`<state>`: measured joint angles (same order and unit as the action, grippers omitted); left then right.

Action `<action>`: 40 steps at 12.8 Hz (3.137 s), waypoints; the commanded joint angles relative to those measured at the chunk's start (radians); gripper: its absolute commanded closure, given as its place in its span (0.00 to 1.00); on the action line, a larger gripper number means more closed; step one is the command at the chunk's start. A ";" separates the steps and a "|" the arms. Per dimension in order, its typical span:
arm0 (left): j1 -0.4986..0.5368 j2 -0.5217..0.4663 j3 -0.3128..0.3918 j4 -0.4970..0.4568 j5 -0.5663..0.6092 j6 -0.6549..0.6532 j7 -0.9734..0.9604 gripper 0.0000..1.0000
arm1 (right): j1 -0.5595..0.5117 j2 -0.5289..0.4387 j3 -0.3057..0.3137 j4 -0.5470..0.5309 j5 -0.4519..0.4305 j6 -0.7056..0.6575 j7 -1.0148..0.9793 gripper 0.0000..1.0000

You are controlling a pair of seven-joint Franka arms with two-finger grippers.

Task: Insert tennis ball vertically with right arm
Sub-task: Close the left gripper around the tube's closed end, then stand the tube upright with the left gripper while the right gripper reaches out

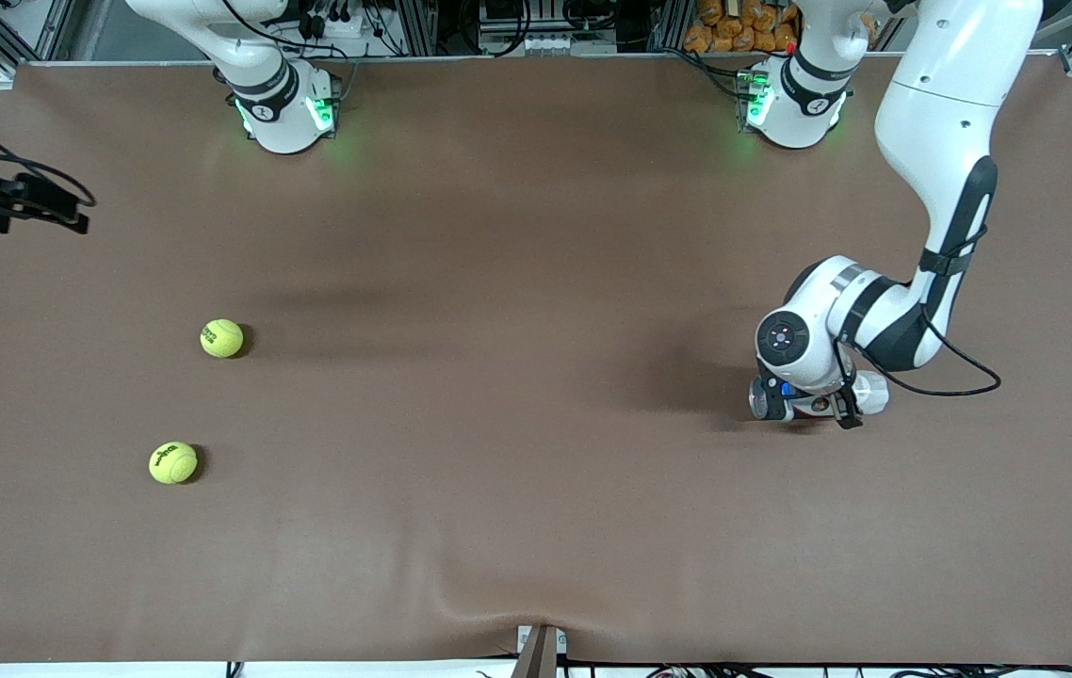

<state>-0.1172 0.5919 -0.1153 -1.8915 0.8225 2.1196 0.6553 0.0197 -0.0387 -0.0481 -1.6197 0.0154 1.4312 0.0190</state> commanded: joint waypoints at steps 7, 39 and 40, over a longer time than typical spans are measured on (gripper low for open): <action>0.129 -0.014 -0.112 -0.024 0.010 0.034 0.029 0.00 | 0.017 -0.004 -0.002 0.012 0.005 -0.049 0.055 0.00; 0.034 0.071 -0.402 0.303 -0.748 0.310 -0.032 0.29 | -0.133 0.145 -0.006 -0.084 0.006 0.141 0.233 0.00; 0.024 0.089 -0.402 0.324 -0.793 0.359 -0.032 0.29 | -0.133 0.145 -0.006 -0.100 0.006 0.144 0.233 0.00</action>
<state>-0.0769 0.6115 -0.5148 -1.6521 0.1005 2.4138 0.6312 -0.0987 0.1175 -0.0664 -1.6829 0.0164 1.5626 0.2314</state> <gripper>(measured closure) 0.286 0.000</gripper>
